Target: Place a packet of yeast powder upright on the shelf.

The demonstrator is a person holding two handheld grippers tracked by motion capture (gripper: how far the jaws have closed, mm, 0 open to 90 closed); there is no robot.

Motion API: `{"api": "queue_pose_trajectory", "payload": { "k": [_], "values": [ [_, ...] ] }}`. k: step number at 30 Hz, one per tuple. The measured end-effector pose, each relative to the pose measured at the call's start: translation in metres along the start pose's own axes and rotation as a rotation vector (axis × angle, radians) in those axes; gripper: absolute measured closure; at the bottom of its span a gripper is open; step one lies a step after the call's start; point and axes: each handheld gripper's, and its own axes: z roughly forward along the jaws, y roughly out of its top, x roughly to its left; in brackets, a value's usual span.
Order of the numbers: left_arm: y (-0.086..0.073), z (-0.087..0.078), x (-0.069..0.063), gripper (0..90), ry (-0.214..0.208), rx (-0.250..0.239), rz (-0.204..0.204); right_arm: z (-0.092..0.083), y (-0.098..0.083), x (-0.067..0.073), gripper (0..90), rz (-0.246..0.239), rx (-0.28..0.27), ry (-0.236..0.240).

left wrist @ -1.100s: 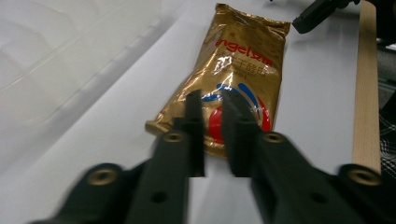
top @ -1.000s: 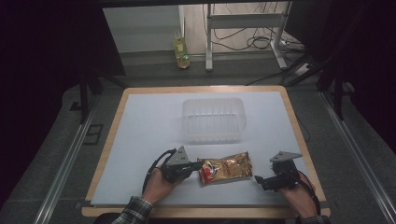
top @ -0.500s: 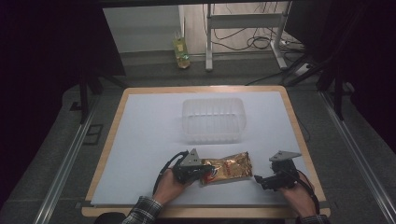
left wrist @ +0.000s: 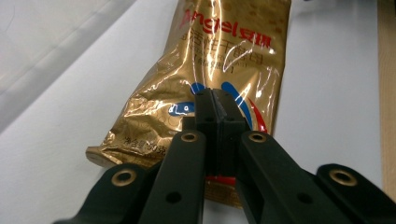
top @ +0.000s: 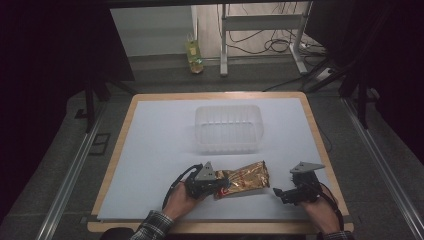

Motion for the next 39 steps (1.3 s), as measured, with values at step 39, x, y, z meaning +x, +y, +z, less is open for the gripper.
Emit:
{"api": "queue_pose_trajectory", "payload": {
  "k": [39],
  "values": [
    [-0.013,-0.001,0.008,89.8,-0.013,0.067,-0.018,0.015,0.014,0.028,1.8,-0.053,-0.003,0.165]
  ]
}}
